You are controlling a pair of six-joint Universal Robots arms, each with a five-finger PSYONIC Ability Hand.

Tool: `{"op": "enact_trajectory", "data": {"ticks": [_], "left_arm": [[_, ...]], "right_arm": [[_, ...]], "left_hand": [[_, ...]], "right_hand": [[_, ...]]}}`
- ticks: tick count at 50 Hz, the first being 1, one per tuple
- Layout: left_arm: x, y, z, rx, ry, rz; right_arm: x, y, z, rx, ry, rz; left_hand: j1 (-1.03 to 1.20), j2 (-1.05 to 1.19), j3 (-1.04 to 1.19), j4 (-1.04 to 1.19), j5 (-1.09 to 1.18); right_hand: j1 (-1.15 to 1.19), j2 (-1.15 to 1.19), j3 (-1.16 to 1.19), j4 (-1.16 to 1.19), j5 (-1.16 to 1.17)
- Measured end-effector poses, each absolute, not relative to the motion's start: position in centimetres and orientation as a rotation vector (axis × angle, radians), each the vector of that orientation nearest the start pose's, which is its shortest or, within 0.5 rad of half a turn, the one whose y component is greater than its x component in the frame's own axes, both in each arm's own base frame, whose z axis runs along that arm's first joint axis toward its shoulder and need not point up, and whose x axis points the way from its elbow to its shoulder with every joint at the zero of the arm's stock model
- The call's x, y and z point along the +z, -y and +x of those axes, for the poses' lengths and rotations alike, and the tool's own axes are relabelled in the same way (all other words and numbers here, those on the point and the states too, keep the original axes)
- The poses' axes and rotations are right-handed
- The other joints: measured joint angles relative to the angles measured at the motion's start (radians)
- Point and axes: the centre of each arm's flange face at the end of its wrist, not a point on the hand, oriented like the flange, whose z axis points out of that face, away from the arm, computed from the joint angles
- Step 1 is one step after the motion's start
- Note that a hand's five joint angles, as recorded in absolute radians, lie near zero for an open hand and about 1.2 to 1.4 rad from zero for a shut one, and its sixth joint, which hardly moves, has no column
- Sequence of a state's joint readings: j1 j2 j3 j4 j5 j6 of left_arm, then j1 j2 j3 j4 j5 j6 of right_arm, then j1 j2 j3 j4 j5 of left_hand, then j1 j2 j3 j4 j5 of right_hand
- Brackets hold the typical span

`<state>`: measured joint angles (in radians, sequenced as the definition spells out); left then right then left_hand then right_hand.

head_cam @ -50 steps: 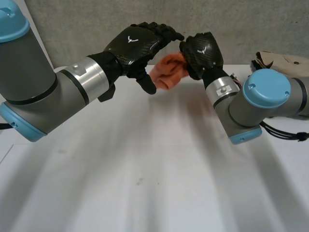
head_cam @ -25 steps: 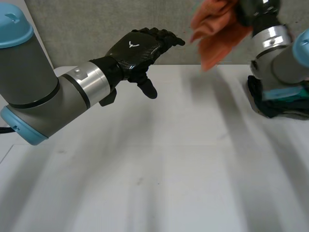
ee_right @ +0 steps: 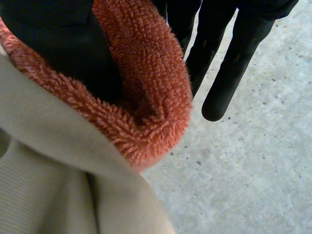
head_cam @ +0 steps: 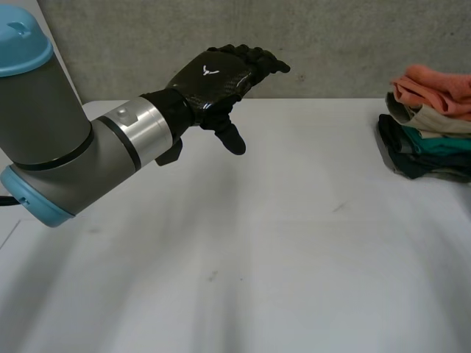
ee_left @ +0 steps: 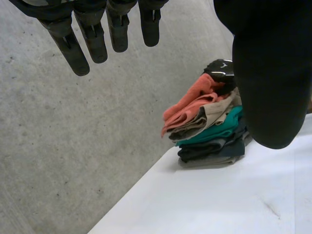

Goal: Fold the laundry.

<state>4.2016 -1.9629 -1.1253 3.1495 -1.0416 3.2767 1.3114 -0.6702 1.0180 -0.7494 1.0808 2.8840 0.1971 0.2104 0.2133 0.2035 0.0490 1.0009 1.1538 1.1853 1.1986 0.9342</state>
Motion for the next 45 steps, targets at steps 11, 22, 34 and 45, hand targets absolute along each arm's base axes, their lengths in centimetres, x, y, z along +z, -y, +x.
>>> {"op": "enact_trajectory", "data": {"ticks": [11, 22, 34, 45], "left_arm": [[30.6, 25.2, -34.6, 1.729, 1.504, -1.035], [31.2, 23.9, -35.3, 1.721, 1.464, -1.051], [32.3, 22.2, -35.6, 1.723, 1.418, -1.063], [35.0, 21.5, -34.8, 1.792, 1.362, -1.024]], "right_arm": [[19.4, 50.7, 3.1, -2.697, -1.732, -0.734], [22.9, 47.2, 2.4, -2.603, -1.904, -0.640], [25.5, 43.3, -4.8, -2.519, -2.419, -0.363], [34.4, 43.3, 0.7, -3.093, -2.035, -0.522]], "left_hand": [[0.000, 0.000, 0.000, 0.000, 0.000], [0.000, 0.000, 0.000, 0.000, 0.000], [0.000, 0.000, 0.000, 0.000, 0.000], [0.000, 0.000, 0.000, 0.000, 0.000]], "right_hand": [[-0.307, -0.426, -0.435, -0.444, -0.379], [-0.774, -0.942, -0.974, -0.985, -0.884], [-0.774, -0.942, -0.974, -0.985, -0.884], [-0.774, -0.942, -0.974, -0.985, -0.884]]}}
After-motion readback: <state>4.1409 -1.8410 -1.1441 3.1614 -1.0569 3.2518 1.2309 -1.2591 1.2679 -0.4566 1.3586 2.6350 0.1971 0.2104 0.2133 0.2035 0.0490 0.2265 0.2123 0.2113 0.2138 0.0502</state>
